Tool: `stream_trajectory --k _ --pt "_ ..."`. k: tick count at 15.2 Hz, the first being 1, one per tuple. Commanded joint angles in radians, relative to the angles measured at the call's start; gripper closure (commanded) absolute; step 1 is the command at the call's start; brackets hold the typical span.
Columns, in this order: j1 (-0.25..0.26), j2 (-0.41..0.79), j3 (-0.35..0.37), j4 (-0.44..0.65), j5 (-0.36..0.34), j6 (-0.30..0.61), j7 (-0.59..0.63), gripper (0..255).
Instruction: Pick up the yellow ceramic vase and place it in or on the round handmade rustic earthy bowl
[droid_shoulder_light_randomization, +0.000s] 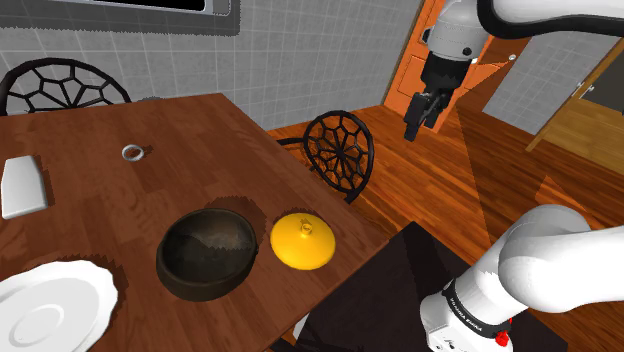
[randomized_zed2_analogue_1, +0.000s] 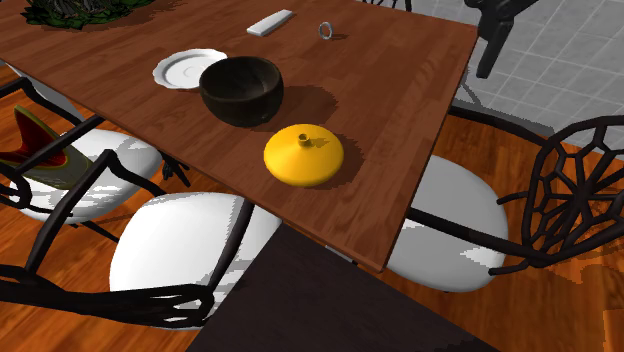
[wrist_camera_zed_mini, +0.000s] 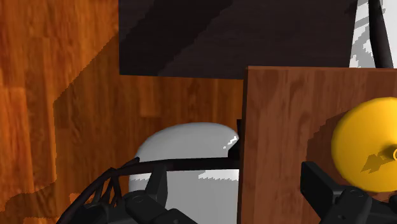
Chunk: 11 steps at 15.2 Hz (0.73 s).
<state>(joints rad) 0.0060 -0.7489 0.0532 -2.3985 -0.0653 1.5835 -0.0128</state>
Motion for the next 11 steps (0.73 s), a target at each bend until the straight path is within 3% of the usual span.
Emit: stream_trajectory --k 1,11 --pt "0.000 0.000 0.000 0.000 0.000 0.000 0.000 0" --pt "0.079 0.087 0.182 -0.119 0.137 0.231 0.215 0"
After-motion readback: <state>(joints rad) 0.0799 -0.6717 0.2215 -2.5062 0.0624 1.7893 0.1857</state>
